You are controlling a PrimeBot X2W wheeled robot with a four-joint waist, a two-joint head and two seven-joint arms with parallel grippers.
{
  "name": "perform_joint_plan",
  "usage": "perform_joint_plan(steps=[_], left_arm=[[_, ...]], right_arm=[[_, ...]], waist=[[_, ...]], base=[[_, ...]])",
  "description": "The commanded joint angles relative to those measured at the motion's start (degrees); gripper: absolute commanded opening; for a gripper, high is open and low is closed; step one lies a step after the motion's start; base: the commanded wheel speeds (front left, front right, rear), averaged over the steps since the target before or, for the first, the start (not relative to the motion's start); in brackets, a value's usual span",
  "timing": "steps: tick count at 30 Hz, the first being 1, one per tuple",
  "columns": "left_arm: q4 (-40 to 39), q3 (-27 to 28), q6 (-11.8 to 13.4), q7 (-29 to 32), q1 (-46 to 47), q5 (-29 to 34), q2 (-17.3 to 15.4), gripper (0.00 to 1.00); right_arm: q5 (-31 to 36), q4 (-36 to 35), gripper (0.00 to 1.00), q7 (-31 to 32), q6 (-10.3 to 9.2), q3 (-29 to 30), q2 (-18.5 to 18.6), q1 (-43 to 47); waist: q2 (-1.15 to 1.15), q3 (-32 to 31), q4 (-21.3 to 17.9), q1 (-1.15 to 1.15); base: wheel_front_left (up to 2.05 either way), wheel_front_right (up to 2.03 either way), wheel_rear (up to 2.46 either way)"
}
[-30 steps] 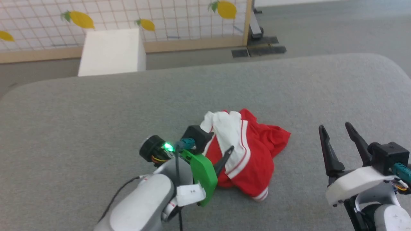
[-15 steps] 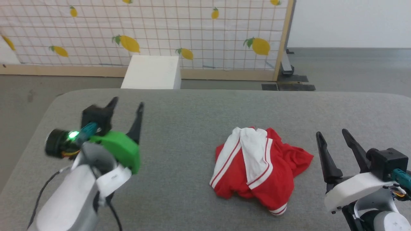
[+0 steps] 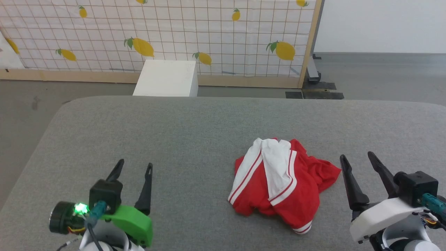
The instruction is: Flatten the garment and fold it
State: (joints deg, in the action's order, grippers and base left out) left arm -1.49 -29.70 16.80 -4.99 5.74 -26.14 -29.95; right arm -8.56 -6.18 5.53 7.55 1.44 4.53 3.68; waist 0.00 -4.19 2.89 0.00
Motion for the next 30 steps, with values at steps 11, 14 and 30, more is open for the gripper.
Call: perform_joint_plan(steps=[11, 14, 30], left_arm=[[-2.46, -0.72, 1.47, -1.79, -3.34, 0.2, 1.3, 1.0], [-2.45, -0.91, 1.3, -1.63, -2.98, 0.09, 1.36, 1.0], [-1.89, -3.66, 0.75, -1.16, 0.19, 1.01, 3.76, 1.0]], right_arm=[[0.51, 0.69, 1.0, -0.12, -0.06, -0.74, -0.53, 1.52], [0.51, 0.7, 1.0, -0.06, -0.06, -0.64, -0.59, 1.55], [-9.4, -2.37, 1.0, 33.17, -0.06, -9.87, 10.06, -7.19]], waist=[[0.0, 0.21, -0.56, 0.0], [0.0, 0.23, -0.38, 0.0], [0.0, 5.97, 5.0, 0.0]], base=[[0.0, 0.0, 0.0], [0.0, 0.0, 0.0], [0.0, 0.0, 0.0]])
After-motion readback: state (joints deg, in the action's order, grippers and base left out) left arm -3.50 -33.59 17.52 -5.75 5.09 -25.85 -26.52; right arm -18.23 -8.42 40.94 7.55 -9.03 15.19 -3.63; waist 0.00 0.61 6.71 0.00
